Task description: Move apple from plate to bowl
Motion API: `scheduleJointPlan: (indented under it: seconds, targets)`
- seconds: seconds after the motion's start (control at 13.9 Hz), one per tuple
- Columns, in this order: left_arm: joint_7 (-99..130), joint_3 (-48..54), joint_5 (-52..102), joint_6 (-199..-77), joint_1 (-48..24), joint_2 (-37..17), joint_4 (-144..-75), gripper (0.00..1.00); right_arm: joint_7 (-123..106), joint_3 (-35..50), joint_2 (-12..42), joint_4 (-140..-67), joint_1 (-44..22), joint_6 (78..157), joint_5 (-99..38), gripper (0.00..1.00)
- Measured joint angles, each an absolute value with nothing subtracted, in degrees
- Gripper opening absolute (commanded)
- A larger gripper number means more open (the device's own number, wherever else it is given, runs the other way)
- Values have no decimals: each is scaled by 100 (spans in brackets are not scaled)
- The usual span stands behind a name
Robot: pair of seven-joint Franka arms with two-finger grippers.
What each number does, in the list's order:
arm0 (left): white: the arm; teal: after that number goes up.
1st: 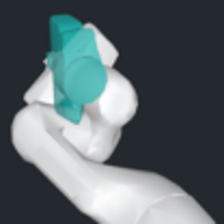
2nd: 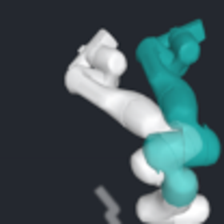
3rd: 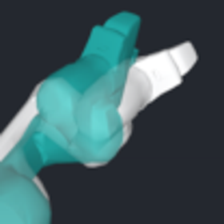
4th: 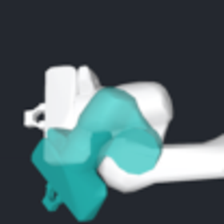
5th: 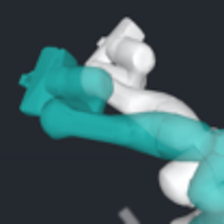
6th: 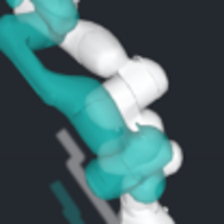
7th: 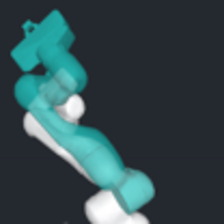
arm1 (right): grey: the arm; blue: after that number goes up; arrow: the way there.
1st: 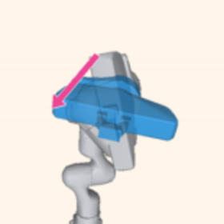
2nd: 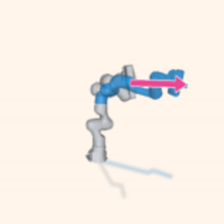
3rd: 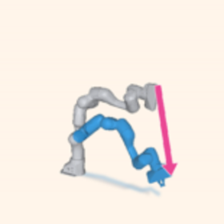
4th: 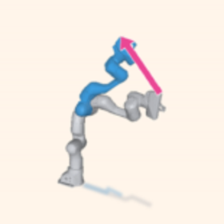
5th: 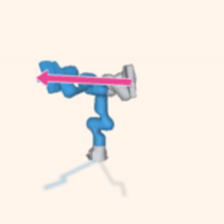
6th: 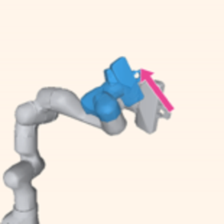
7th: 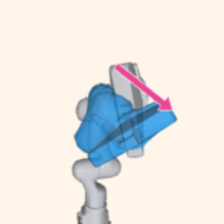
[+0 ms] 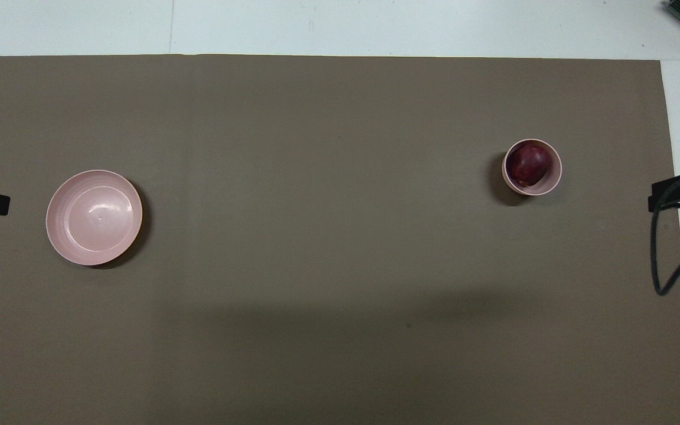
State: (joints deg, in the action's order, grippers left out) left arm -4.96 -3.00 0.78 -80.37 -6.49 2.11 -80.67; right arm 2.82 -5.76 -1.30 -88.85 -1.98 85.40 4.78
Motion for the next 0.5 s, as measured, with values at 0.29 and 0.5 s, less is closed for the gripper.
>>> scheduleJointPlan:
  seconds: [0.29,0.5]
  targets:
    - [-496,-302,78,-8037,-647,211,-8067,100,282,-576,-118,-8659,-154,8218,456,100]
    - [-496,-302,78,-8037,-647,211,-8067,100,252,-564,-66,-8570,-155,8154,390,100]
